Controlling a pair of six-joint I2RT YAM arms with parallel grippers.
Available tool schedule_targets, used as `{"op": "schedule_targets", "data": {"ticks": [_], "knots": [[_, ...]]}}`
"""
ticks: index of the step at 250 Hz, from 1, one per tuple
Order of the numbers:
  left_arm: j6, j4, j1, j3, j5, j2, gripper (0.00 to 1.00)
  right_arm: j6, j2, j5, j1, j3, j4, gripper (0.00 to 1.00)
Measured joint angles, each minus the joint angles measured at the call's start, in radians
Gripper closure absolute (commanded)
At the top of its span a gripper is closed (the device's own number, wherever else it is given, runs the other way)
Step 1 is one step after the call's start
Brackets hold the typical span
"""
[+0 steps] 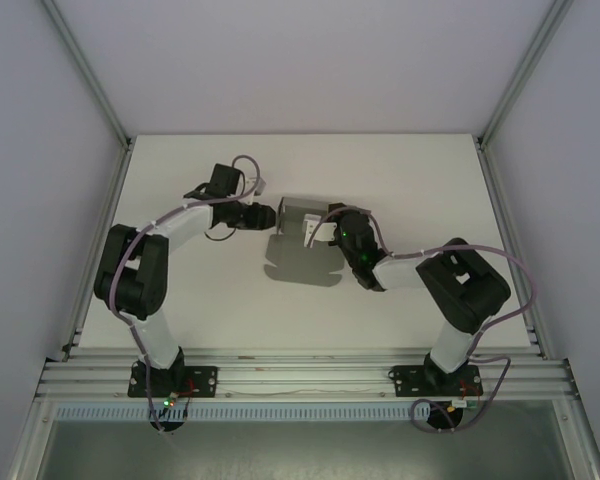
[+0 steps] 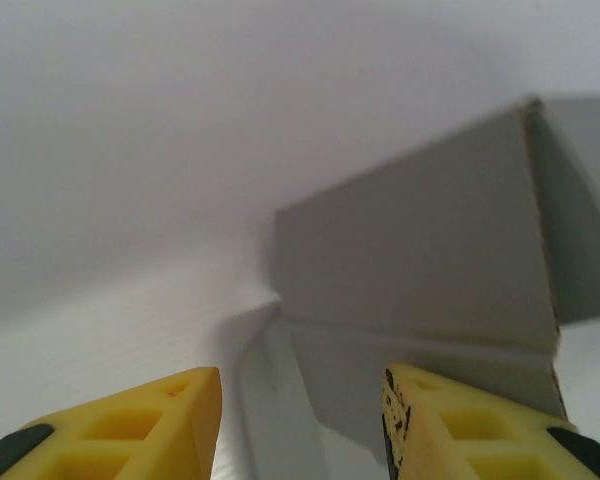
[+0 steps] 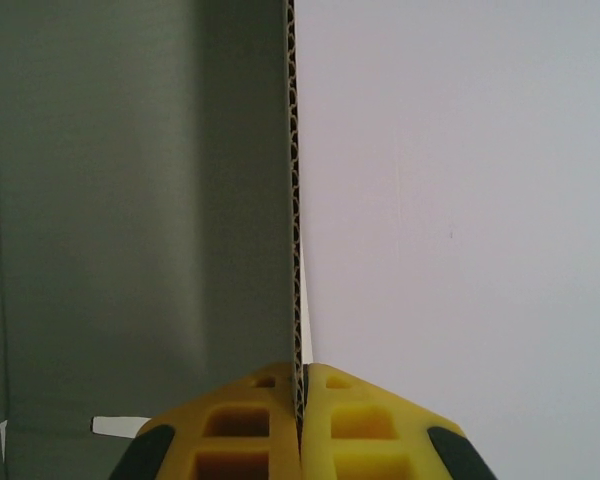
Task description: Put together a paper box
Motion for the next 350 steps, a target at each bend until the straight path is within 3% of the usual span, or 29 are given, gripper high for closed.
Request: {"op": "schedule_targets", "data": {"ticks": [82,150,202,350], "knots": [[-0.003,0.160,-0.024,-0.119,-0.040,-0.003,0.56,-0.076,0.016,0.002,0.000,-0.022,0.036,1.00],[0.024,0.369,-0.036,-0.315,-0.081,-0.051,0.45,-0.166,0.048,0.003,0.009,-0.047,0.100,1.00],[0.055,0.502,-0.081,-0.324,-0.084,-0.066,0.44,-0.196,0.048,0.006,0.011,-0.047,0.101,1.00],[0.156,0.635,-0.126,-0.291,-0.204,-0.004,0.41,-0.191,0.048,0.009,0.015,-0.018,0.039,1.00]]}}
